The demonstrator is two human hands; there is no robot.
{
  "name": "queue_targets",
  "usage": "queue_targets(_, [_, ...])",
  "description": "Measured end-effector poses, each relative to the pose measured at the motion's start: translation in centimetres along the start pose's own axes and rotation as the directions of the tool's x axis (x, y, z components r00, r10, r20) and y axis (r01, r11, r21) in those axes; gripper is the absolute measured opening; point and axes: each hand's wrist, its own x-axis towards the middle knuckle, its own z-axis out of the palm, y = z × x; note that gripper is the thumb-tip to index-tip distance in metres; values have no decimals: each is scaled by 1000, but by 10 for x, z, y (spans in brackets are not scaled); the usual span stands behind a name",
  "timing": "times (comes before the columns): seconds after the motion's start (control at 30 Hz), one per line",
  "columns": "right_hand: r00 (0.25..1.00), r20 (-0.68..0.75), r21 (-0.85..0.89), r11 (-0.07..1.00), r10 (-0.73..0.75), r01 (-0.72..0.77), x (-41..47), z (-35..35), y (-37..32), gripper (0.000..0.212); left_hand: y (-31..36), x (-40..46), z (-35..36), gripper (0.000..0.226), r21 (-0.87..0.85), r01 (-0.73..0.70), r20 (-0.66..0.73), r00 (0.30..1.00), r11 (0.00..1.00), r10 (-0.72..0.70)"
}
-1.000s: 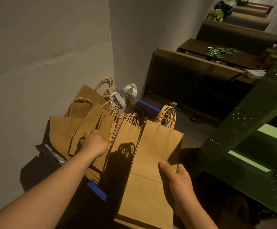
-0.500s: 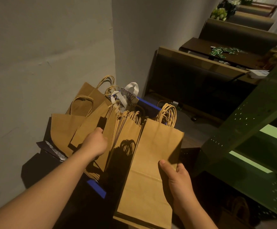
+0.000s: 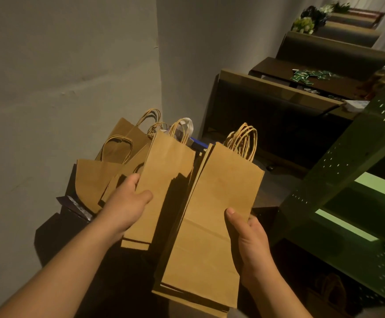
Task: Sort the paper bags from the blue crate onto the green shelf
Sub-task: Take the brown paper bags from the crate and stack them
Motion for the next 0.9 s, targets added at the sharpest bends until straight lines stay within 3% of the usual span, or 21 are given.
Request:
queue_targets(0.17, [988, 112, 81, 992, -110, 101, -3, 1, -7, 45, -13, -16, 30, 67, -115, 154, 121, 983, 981, -140])
queue_targets(0.33, [988, 106, 80, 992, -109, 101, -6, -2, -3, 44, -14, -40, 60, 70, -248, 220, 179, 968, 943, -179])
queue_targets(0.47, [994, 49, 32, 995, -99, 98, -6, -10, 2, 37, -21, -48, 68, 63, -359, 200, 207, 970, 912, -132])
queue_targets(0.73, [987, 2, -182, 971, -158, 155, -8, -11, 5, 32, -26, -63, 78, 56, -401, 163, 153, 982, 901, -110])
queue_targets(0.9, [992, 11, -187, 974, -125, 124, -10, -15, 8, 32, -24, -68, 80, 56, -439, 167, 173, 980, 883, -100])
